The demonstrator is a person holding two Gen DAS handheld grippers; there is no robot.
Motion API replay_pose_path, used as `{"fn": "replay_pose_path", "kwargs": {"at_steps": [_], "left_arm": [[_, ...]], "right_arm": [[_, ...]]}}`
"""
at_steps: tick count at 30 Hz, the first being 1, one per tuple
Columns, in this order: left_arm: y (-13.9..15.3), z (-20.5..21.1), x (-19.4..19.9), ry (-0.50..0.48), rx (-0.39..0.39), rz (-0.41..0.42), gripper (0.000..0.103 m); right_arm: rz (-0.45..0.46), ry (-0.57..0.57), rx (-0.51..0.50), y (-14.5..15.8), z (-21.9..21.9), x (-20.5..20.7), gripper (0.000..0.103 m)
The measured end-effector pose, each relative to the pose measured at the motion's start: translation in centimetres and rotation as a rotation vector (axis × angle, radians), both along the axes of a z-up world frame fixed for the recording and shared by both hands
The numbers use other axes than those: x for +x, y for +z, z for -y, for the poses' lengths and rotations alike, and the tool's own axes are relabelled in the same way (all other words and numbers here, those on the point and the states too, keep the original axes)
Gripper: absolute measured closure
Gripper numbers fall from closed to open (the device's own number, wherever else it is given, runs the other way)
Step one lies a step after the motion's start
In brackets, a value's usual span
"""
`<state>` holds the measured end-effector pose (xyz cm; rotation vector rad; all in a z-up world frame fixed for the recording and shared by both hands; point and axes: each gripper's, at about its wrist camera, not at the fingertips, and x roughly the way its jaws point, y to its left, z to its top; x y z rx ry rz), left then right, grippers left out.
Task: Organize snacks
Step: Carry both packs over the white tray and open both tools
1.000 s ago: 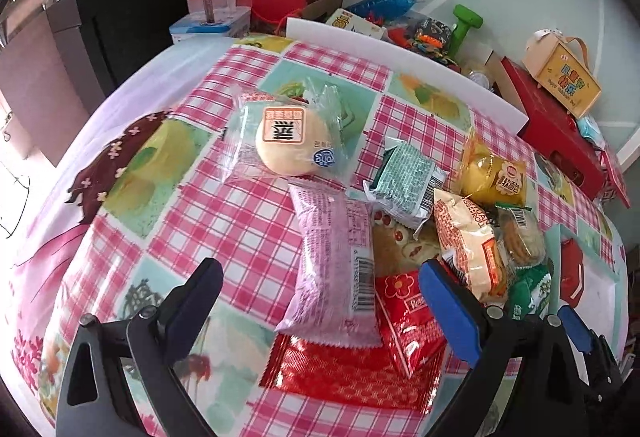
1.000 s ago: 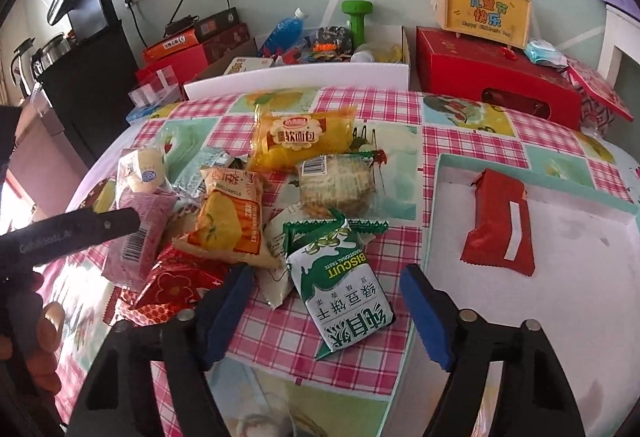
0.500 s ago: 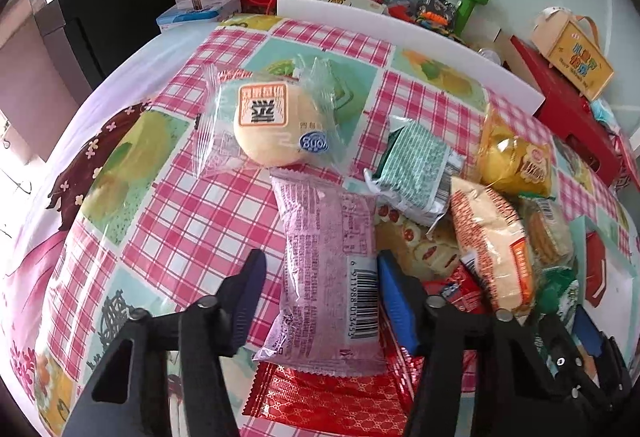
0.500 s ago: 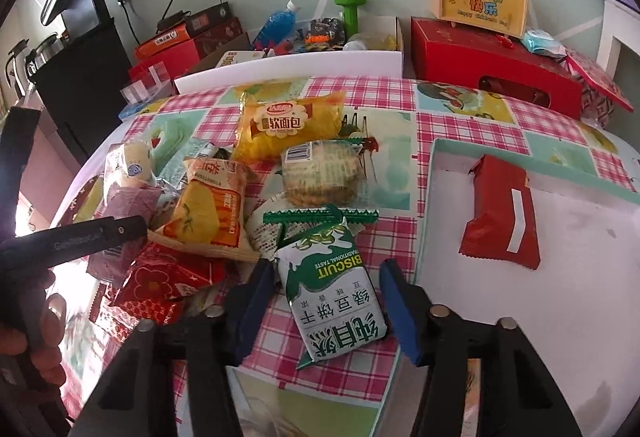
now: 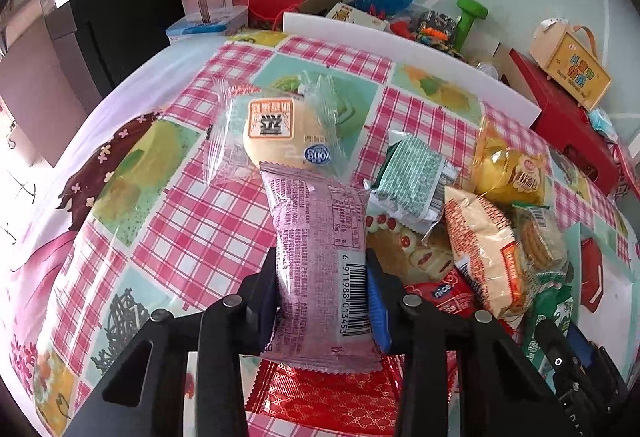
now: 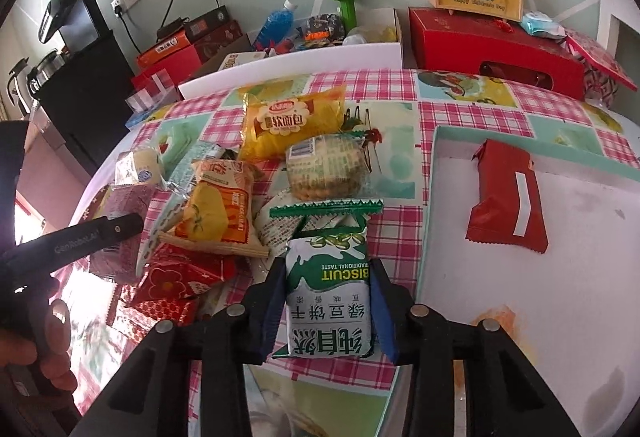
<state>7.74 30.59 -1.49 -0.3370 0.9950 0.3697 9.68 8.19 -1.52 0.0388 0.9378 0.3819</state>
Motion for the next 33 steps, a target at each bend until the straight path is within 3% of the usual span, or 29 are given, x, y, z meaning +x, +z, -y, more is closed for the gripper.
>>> {"fn": "replay_pose_path", "kwargs": {"at_steps": [22, 33], "left_arm": [[6.8, 1.4, -3.0, -0.005, 0.046, 0.190, 0.063], [7.7, 6.2, -2.2, -0.143, 0.039, 0.213, 0.063]], "right_arm": [[0.130, -0.038, 0.063, 5.1, 1.7, -2.3, 0.061], [0.149, -0.136, 0.047, 5.6, 5.0, -2.2, 0.061]]}}
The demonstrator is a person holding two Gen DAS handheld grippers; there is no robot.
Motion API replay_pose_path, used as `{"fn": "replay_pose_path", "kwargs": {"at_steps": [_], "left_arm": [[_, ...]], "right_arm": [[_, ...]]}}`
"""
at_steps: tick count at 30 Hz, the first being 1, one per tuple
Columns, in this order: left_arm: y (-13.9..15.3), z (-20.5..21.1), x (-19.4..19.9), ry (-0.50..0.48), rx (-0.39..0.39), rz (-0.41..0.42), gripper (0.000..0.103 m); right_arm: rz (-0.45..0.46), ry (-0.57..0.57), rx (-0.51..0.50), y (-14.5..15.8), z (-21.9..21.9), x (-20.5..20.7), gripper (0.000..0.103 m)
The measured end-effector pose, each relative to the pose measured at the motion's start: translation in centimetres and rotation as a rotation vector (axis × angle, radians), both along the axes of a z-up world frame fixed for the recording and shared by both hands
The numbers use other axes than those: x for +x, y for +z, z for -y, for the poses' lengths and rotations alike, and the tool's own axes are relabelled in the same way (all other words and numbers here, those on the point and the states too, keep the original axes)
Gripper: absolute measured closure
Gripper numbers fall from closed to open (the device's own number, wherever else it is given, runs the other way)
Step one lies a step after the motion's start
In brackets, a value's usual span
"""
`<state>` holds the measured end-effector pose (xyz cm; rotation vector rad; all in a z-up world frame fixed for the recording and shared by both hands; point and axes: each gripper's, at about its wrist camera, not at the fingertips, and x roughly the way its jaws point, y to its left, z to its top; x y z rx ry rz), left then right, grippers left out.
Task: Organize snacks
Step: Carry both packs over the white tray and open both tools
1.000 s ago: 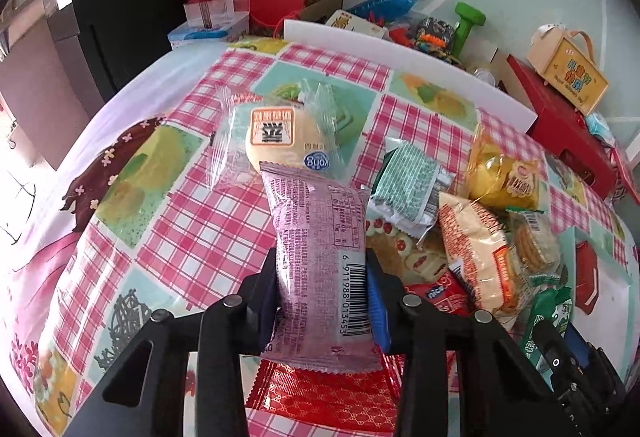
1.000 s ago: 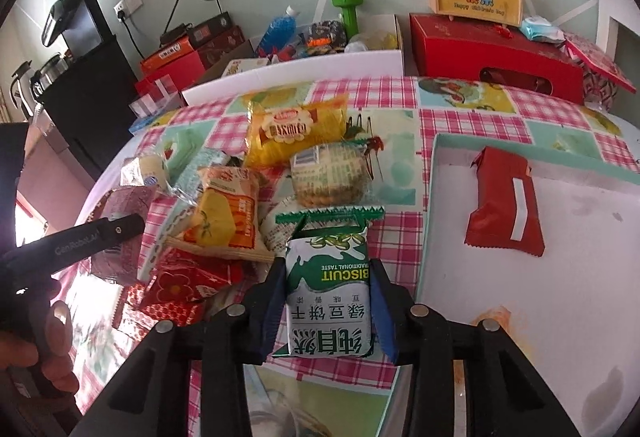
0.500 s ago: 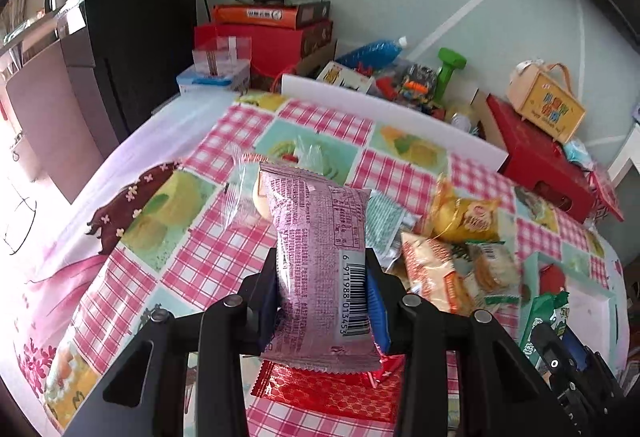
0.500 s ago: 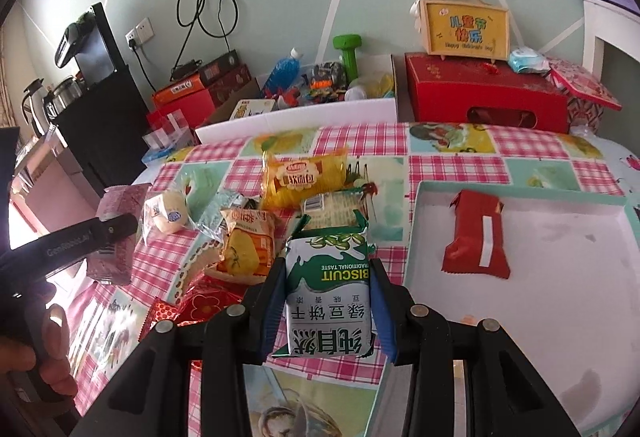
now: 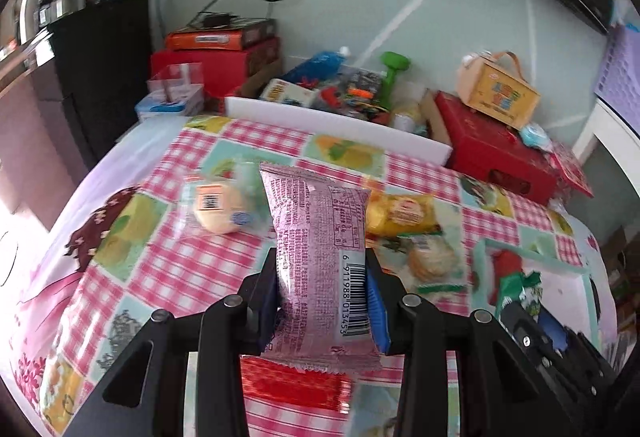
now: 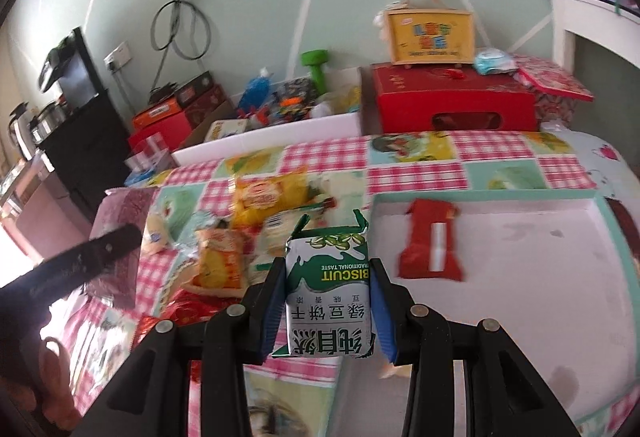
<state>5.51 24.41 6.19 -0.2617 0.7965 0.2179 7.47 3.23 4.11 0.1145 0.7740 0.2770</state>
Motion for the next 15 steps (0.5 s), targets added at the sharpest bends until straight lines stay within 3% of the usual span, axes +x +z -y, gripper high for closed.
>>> {"fn": "replay_pose_path", "kwargs": {"at_steps": [15], "left_arm": [[-0.4, 12.8, 1.0, -0.345, 0.005, -0.006, 0.063]], "right_arm": [[0.012, -0.351, -0.054, 0.7, 11.4, -0.3, 0.061]]}}
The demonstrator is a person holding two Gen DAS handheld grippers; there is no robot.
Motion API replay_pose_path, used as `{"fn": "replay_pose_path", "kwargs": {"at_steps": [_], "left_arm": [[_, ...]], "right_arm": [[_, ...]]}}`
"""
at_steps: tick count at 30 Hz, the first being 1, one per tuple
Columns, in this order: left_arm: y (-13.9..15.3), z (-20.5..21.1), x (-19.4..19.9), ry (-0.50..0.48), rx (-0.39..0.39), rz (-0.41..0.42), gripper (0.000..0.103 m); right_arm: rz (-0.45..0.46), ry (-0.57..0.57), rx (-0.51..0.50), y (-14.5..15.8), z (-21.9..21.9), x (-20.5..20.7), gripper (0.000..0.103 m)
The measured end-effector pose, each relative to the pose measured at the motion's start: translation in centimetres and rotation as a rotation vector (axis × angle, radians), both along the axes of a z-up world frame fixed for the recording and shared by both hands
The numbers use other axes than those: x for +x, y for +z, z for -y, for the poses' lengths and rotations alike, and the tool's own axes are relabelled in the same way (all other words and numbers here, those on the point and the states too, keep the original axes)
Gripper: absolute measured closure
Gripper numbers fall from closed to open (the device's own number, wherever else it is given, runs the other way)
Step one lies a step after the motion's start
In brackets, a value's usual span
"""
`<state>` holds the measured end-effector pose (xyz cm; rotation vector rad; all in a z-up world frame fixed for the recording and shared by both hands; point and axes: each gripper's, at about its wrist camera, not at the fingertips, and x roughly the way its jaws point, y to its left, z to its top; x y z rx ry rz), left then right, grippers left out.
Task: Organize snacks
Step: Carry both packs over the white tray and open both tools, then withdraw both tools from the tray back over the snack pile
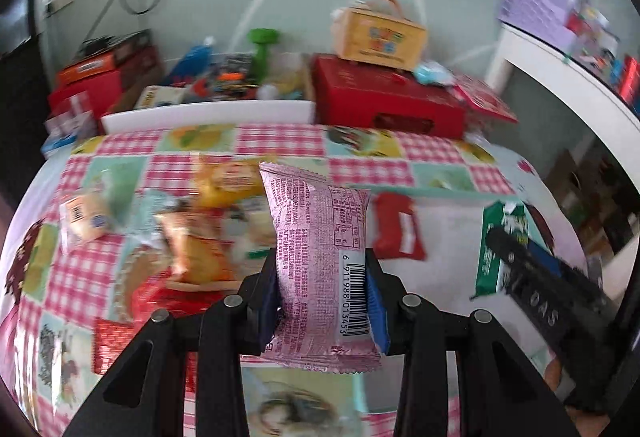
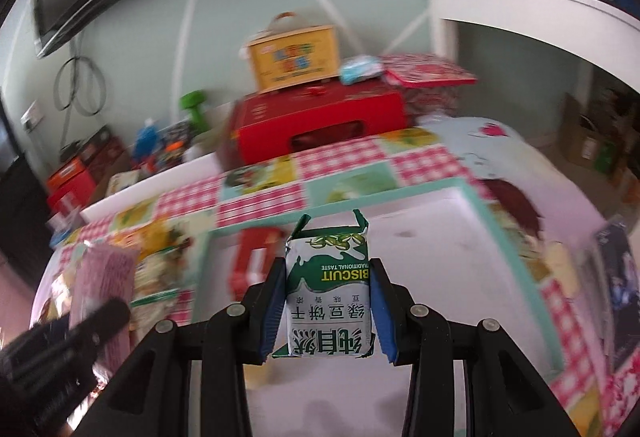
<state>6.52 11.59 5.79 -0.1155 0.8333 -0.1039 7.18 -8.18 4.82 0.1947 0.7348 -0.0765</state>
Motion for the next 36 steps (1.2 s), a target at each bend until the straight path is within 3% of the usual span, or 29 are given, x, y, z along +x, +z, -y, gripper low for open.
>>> {"fn": "replay_pose_path", "kwargs": {"at_steps": [6, 14, 28, 29, 31, 36], "left_arm": [[-0.8, 5.2, -0.5, -0.127, 0.027, -0.017, 0.063], [-1.8, 9.6, -1.0, -0.225, 0.066, -0.029, 0.063], [-3.6, 11.5, -0.5, -0.239, 0.099, -0.044, 0.062], [-3.6, 11.5, -0.6, -0.239, 0.099, -0.042, 0.061], [-3.4, 11.5, -0.7, -0.237, 0.107, -0.032, 0.049], [-2.8, 11.1, -0.7, -0.229, 0.098, -0.024, 0.044]], "right_arm": [[-0.027, -0.119, 0.006, 0.0, 4.6, -0.6, 0.061], [-0.069, -0.218, -0.002, -0.2, 8.1, -1.7, 0.061], [-0.135, -0.205, 0.012, -1.7, 8.3, -1.1, 0.060], [-0.132, -0.208, 0.008, -1.6, 8.3, -1.1, 0.060], [-0.133, -0.211, 0.002, -1.6, 8.3, -1.1, 0.057], [-0.143, -0.210, -0.006, -1.7, 8.2, -0.9, 0.045]]}}
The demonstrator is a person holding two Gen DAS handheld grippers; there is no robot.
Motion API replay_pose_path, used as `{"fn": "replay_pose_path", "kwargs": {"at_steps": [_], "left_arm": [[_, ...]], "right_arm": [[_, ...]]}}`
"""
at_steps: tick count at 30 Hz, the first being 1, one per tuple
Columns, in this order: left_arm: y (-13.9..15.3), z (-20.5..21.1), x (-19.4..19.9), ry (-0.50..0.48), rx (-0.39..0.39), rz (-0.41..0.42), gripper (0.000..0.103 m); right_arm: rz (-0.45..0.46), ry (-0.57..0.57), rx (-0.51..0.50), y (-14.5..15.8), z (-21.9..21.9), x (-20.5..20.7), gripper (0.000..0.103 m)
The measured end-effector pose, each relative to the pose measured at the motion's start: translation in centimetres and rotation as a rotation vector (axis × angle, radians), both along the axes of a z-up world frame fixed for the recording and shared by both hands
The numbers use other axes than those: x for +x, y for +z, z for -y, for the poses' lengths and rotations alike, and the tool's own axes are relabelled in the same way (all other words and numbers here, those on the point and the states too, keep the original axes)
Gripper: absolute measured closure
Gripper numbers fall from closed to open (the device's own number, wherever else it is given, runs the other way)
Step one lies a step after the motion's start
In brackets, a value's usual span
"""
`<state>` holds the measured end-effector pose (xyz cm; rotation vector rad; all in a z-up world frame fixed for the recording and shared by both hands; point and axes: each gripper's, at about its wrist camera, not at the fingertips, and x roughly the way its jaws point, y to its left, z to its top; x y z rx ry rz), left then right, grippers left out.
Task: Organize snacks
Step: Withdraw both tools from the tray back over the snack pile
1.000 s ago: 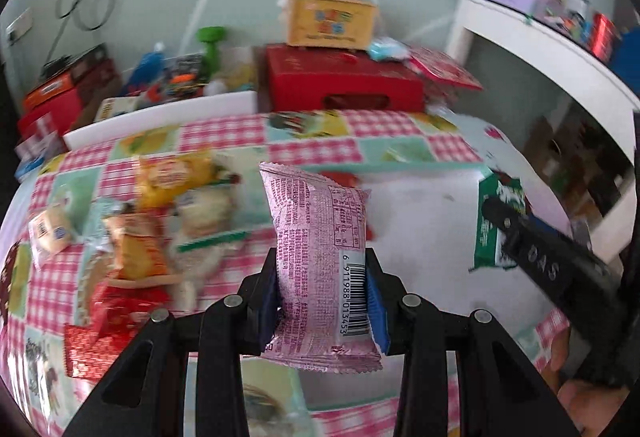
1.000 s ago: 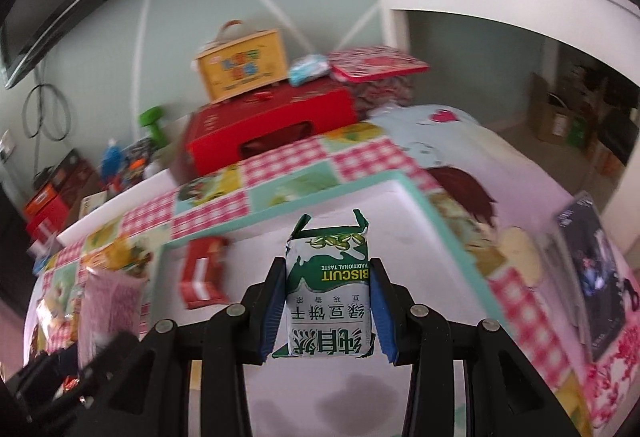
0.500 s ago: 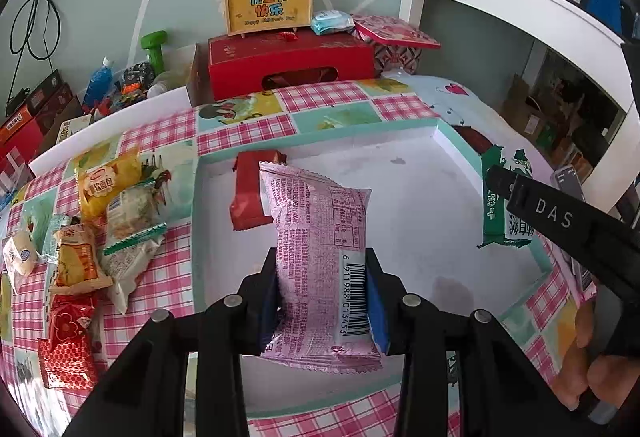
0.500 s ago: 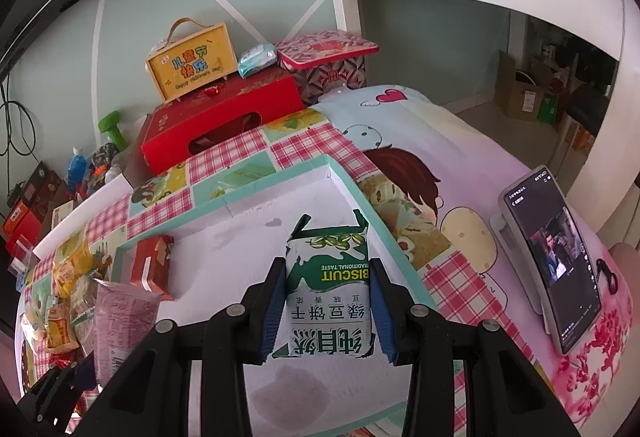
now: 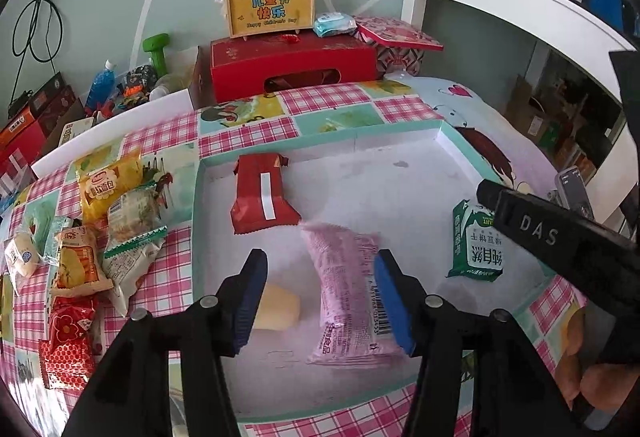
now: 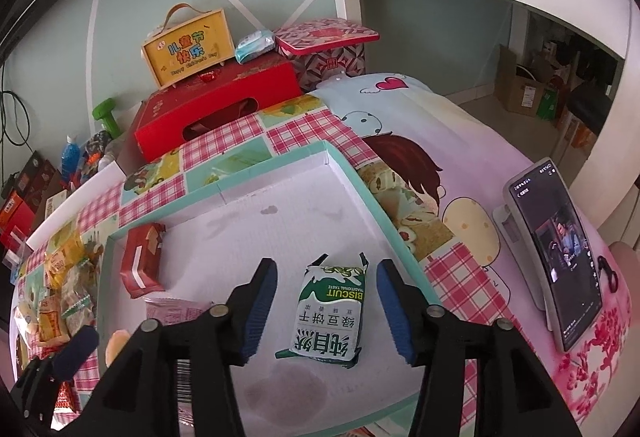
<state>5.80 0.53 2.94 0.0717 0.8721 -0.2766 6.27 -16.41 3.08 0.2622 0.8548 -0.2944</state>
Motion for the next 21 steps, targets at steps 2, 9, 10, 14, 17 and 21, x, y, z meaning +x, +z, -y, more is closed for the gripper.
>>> {"fn": "replay_pose_path", "kwargs": {"at_steps": [2, 9, 10, 14, 17, 21], "left_arm": [[0.1, -0.3, 0.1, 0.012, 0.000, -0.003, 0.039], [0.3, -2.8, 0.7, 0.134, 0.000, -0.003, 0.013], [0.3, -3.3, 0.8, 0.170, 0.004, 0.002, 0.013], [-0.2, -5.4, 1.4, 0.293, 0.003, -0.010, 0.008], [-0.6, -7.3, 1.8, 0.378, -0.025, -0.035, 0.003], [-0.9, -9.2, 2.2, 0.428, -0.024, -0.042, 0.002]], "right_arm": [[-0.005, -0.001, -0.003, -0.1, -0.1, 0.1, 0.031], [-0.019, 0.011, -0.005, -0.5, -0.4, 0.5, 0.011], [-0.021, 0.015, -0.007, -0.5, -0.5, 0.5, 0.008], [-0.025, 0.031, -0.033, -0.6, -1.2, 0.7, 0.000], [-0.023, 0.043, -0.031, -0.5, -1.7, 0.9, 0.000], [-0.019, 0.079, -0.035, -0.4, -3.4, 1.3, 0.000]]}}
